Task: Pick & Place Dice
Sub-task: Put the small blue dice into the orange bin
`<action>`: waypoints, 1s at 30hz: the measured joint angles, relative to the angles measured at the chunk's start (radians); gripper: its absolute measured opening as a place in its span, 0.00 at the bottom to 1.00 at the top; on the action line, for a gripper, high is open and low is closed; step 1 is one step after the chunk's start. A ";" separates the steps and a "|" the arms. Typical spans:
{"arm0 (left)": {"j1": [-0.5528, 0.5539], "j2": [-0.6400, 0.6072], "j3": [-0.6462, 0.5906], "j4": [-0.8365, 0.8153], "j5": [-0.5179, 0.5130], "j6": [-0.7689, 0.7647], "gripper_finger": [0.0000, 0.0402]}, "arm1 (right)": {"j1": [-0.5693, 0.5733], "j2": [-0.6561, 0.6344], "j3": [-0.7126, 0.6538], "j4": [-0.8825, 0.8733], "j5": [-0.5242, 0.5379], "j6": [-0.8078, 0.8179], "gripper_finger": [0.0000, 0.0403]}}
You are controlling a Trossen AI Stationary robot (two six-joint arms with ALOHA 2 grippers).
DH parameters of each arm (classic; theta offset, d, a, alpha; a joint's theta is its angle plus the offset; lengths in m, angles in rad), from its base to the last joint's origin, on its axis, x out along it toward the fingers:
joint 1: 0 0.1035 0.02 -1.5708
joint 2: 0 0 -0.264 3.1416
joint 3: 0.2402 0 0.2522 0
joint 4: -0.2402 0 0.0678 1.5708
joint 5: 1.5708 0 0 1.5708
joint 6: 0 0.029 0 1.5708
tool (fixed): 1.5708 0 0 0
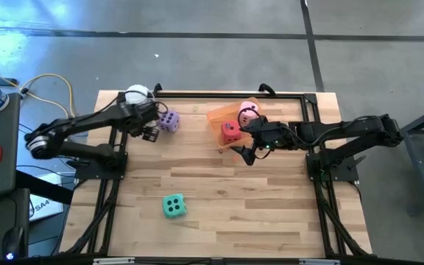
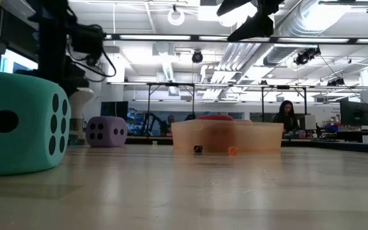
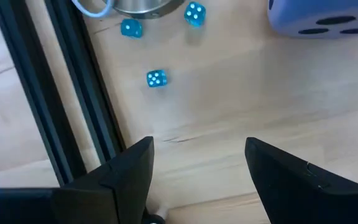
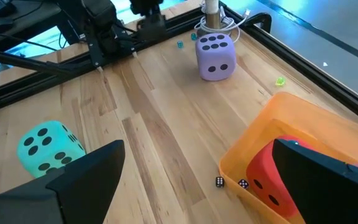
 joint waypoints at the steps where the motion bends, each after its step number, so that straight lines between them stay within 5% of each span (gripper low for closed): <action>1: -0.003 -0.032 -0.020 0.006 -0.002 0.001 0.61 | 0.000 0.000 0.000 0.000 0.000 0.001 0.99; 12: -0.037 -0.256 -0.236 0.285 0.025 -0.115 0.61 | 0.000 0.000 0.000 0.001 0.002 -0.002 0.99; 19: -0.070 -0.209 -0.250 0.241 -0.210 -0.308 0.61 | 0.000 0.000 0.000 0.000 0.000 -0.002 0.99; 30: -0.057 -0.039 -0.250 0.240 -0.251 -0.396 0.61 | 0.000 0.000 0.000 -0.008 -0.027 0.016 0.99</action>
